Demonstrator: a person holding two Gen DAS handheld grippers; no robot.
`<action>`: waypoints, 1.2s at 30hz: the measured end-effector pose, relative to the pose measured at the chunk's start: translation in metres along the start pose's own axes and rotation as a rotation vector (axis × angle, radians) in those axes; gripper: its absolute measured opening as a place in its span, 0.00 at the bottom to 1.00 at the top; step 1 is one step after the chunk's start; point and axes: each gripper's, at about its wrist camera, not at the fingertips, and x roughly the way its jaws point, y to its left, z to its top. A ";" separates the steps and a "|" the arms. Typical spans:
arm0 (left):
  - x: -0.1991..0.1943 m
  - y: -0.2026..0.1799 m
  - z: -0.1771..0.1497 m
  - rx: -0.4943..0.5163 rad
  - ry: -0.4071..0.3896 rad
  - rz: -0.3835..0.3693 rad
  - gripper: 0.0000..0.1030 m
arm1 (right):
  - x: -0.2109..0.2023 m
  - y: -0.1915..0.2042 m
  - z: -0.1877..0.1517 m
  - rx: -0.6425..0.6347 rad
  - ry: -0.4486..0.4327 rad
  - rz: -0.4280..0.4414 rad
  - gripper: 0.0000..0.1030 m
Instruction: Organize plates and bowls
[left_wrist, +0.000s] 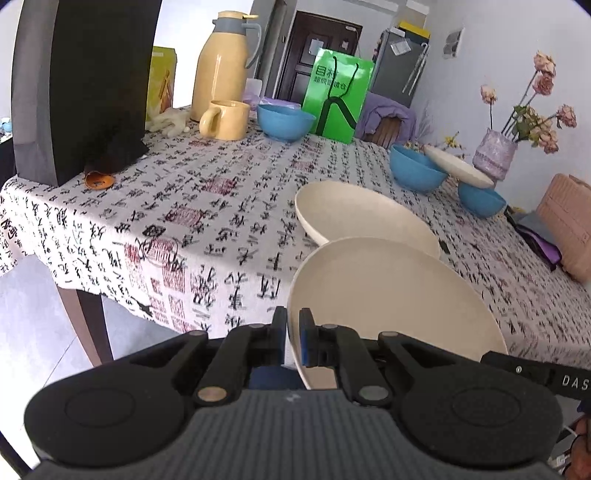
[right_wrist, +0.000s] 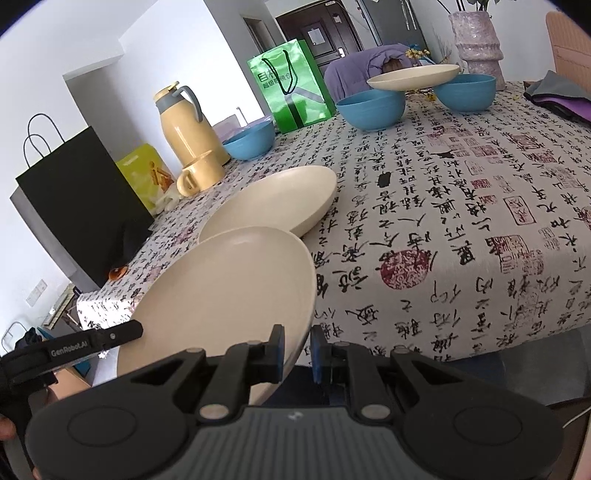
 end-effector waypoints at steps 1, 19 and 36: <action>0.002 -0.001 0.002 -0.001 -0.005 -0.001 0.07 | 0.001 0.000 0.002 -0.001 -0.005 -0.001 0.14; 0.060 -0.012 0.063 -0.014 -0.002 0.000 0.07 | 0.042 -0.009 0.066 0.025 -0.021 -0.006 0.14; 0.143 -0.023 0.124 0.035 0.013 0.004 0.07 | 0.114 -0.021 0.134 0.046 -0.006 -0.048 0.14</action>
